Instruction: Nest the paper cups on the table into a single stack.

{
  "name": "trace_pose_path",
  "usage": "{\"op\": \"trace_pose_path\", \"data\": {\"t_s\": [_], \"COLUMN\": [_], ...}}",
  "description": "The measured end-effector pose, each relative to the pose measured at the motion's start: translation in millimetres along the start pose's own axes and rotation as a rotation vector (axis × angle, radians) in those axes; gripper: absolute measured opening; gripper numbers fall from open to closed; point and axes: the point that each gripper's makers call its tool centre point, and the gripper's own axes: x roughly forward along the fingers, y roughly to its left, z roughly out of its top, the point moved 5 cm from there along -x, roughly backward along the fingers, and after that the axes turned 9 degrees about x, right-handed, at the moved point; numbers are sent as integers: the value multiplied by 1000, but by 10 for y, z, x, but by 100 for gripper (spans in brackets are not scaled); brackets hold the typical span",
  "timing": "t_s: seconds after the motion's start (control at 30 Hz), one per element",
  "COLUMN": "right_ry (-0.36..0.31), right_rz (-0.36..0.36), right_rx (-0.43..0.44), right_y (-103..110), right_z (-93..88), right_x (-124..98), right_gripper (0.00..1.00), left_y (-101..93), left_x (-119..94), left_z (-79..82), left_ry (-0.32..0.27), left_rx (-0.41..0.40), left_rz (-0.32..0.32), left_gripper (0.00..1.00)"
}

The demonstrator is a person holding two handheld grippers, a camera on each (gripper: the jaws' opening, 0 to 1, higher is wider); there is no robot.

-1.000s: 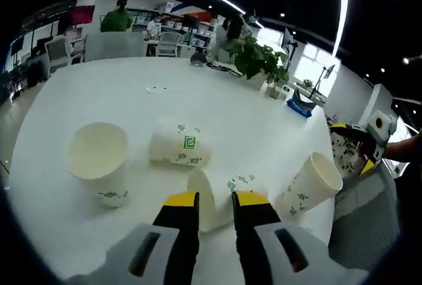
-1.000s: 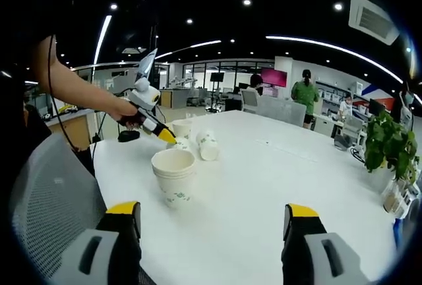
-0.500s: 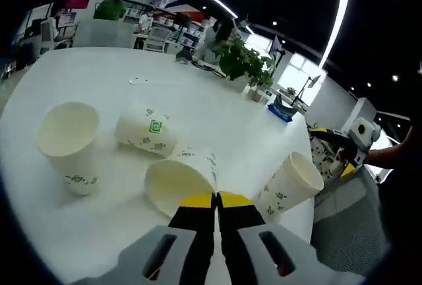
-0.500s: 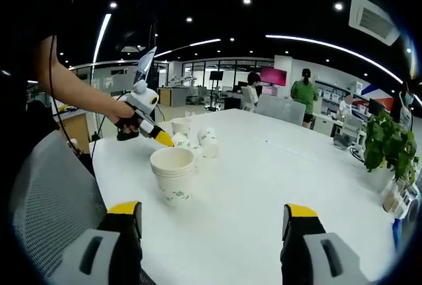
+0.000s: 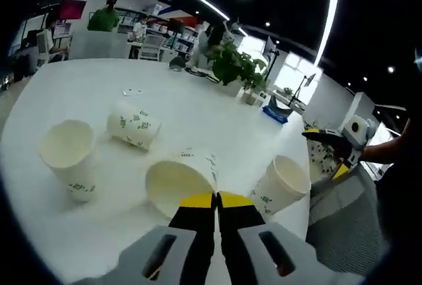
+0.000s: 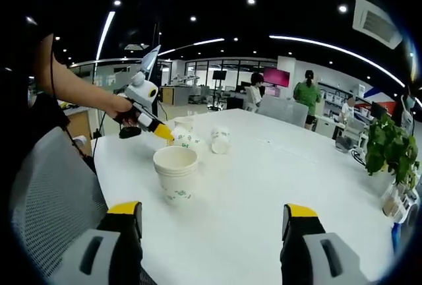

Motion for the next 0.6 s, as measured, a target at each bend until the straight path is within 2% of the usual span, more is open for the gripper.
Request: {"op": "trace_pose_path", "data": {"t_s": [0.07,0.33,0.6], "right_ry": [-2,-11,-14], "right_rz": [0,11,29], "right_rx": [-1,-1,4], "right_y": [4,20,39], "right_z": [3,13,11], "right_x": [-1,-4,0], "right_gripper": [89,89,91], "left_y": [-74,-227,-365], "left_x": [-37,-221,-383], "left_z": [51,321,472], "left_ry": [13,6,67], "left_rx": [55,100,156], "left_rz": [4,13,7], "left_gripper": [0,0,0]}}
